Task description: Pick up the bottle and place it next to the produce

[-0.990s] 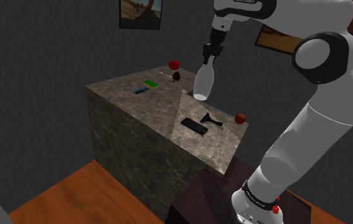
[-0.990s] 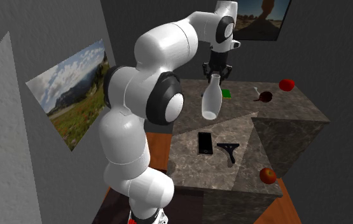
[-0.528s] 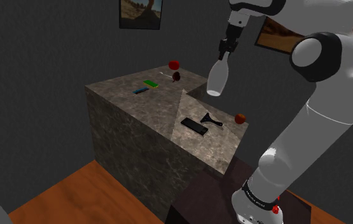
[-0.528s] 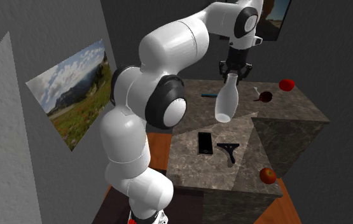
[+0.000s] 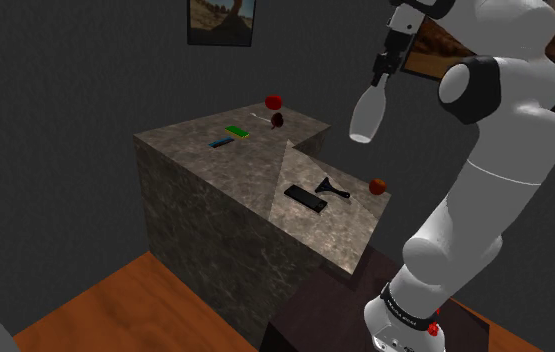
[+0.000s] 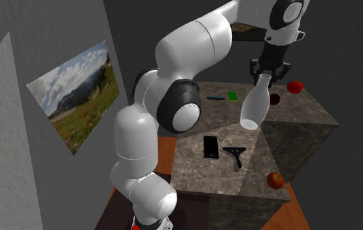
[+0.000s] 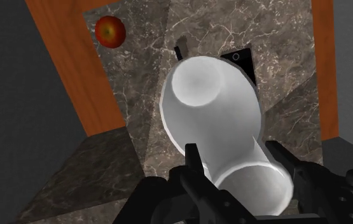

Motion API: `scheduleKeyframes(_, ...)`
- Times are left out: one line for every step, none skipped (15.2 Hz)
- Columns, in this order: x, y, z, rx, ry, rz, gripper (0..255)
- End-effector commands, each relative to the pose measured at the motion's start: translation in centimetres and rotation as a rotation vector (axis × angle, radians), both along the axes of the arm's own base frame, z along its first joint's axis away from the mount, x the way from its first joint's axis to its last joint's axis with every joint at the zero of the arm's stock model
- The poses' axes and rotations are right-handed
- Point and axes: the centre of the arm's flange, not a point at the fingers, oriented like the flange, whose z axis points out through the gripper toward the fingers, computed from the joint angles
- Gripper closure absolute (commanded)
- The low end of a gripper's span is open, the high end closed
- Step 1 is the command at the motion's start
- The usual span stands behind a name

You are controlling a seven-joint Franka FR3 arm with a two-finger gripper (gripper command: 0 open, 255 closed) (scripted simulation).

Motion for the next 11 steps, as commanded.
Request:
scheduleKeyframes(-1.3,-2.1,1.1,-0.001,0.000,0.002,255)
scheduleKeyframes(-1.9,-3.1,1.6,-0.001,0.000,0.002,255)
scheduleKeyframes(-2.5,-4.2,2.0,-0.001,0.000,0.002,255)
scheduleKeyframes(-3.2,-5.2,2.5,-0.001,0.000,0.002,255)
scheduleKeyframes(-3.8,-6.3,2.9,-0.001,0.000,0.002,255)
scheduleKeyframes(-4.4,-7.4,3.4,-0.001,0.000,0.002,255)
scheduleKeyframes(-4.9,-8.2,3.8,-0.001,0.000,0.002,255)
scheduleKeyframes(-4.9,-8.2,3.2,-0.001,0.000,0.002,255)
scheduleKeyframes(-4.9,-8.2,2.7,-0.001,0.000,0.002,255)
scheduleKeyframes(-4.9,-8.2,2.2,-0.001,0.000,0.002,255)
scheduleKeyframes(-4.9,-8.2,1.7,-0.001,0.000,0.002,255)
